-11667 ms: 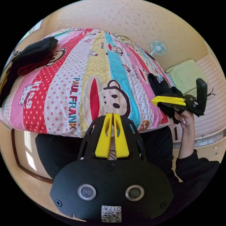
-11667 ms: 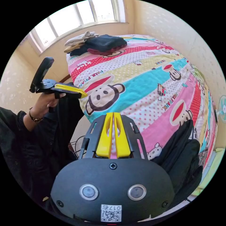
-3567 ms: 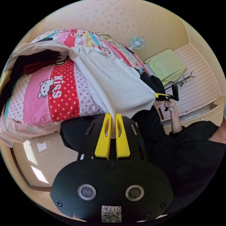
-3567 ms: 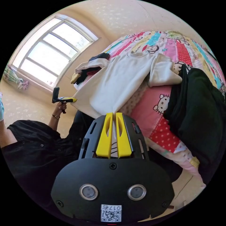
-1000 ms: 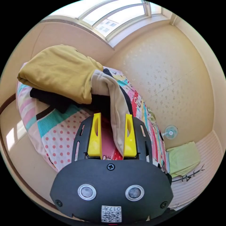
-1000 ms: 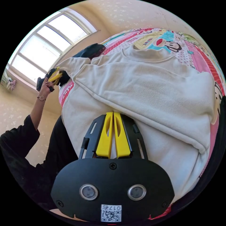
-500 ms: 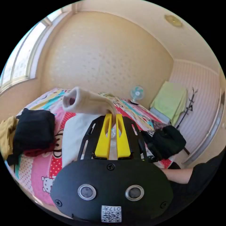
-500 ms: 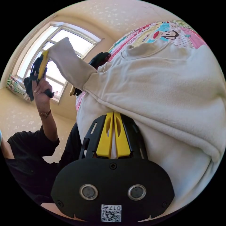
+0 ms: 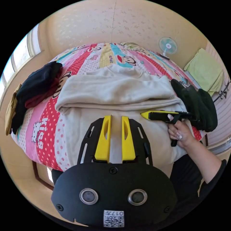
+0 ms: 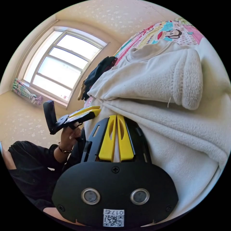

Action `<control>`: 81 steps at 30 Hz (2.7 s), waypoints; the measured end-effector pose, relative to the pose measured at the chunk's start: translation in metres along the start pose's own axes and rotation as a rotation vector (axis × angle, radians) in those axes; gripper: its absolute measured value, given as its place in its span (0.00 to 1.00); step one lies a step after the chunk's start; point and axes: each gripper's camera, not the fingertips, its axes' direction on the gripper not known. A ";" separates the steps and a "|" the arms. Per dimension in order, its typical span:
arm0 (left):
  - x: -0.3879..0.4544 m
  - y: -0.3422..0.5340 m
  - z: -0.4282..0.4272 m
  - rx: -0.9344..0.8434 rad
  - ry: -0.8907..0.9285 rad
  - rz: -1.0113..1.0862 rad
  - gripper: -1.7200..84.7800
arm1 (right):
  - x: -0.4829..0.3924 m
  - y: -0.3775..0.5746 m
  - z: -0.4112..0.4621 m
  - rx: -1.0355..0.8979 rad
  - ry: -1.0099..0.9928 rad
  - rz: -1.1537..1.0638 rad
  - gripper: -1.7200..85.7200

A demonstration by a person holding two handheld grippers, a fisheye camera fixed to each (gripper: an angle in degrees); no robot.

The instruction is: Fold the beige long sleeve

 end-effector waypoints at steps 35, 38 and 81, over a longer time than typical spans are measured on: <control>-0.096 0.079 -0.015 0.221 0.492 -0.188 0.08 | -0.062 0.066 -0.092 0.314 0.559 0.171 0.07; -0.128 0.088 -0.050 0.253 0.414 -0.276 0.11 | -0.088 0.110 -0.111 0.386 0.612 0.108 0.09; -0.214 0.065 -0.042 -0.163 0.270 -0.188 0.15 | 0.022 0.262 -0.100 0.236 0.569 0.223 0.15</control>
